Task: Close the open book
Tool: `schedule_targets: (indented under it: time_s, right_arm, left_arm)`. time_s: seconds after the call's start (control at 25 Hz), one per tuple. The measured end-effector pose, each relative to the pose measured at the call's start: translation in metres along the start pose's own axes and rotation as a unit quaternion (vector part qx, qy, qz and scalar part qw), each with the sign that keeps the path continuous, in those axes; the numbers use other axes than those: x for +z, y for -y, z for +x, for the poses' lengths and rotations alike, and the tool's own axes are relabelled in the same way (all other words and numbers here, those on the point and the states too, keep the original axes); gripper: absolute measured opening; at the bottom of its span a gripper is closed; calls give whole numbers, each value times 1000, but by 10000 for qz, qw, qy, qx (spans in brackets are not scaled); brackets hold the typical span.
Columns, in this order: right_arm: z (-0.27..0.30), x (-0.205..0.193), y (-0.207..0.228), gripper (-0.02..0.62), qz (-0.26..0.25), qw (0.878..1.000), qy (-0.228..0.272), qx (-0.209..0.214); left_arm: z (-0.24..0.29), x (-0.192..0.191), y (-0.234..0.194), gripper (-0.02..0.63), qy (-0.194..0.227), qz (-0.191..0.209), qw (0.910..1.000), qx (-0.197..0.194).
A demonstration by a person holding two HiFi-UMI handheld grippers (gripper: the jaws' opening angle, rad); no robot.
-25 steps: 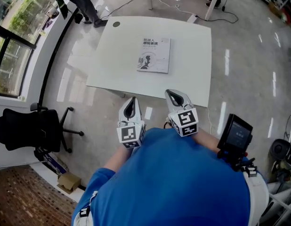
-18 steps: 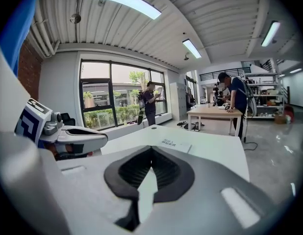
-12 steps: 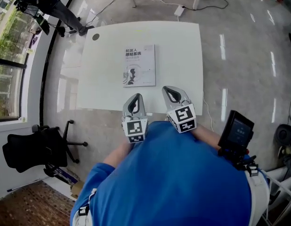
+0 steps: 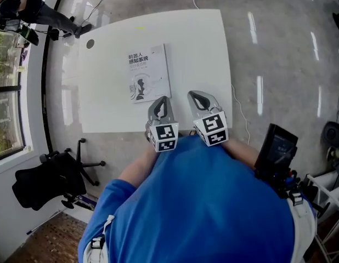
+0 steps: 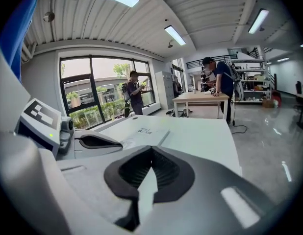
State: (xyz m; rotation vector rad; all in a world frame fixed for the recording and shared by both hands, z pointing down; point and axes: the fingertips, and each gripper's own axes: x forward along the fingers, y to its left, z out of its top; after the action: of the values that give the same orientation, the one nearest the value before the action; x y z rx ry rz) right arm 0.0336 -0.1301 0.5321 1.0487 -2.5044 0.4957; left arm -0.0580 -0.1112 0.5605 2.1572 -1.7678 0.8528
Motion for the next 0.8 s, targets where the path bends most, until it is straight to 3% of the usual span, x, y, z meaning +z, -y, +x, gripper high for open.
schedule_targets:
  time_s: [0.08, 0.16, 0.36, 0.56, 0.8]
  right_arm:
    - [3, -5, 7, 3, 110, 9999, -72, -39]
    - [6, -11, 13, 3, 186, 9997, -135, -57]
    - [10, -19, 25, 3, 279, 9994, -193, -84]
    - [11, -26, 35, 3, 341, 9990, -295, -21]
    - [18, -33, 49, 3, 350, 9988, -341, 32]
  left_arm:
    - [15, -7, 8, 10, -187, 172, 9996, -97]
    - [28, -17, 16, 105, -386, 314, 9985, -218]
    - [51, -33, 24, 160, -685, 771, 9946, -143]
    - [66, -43, 22, 181, -922, 1122, 9894, 81]
    - [84, -52, 23, 181, -1043, 1227, 9868, 163]
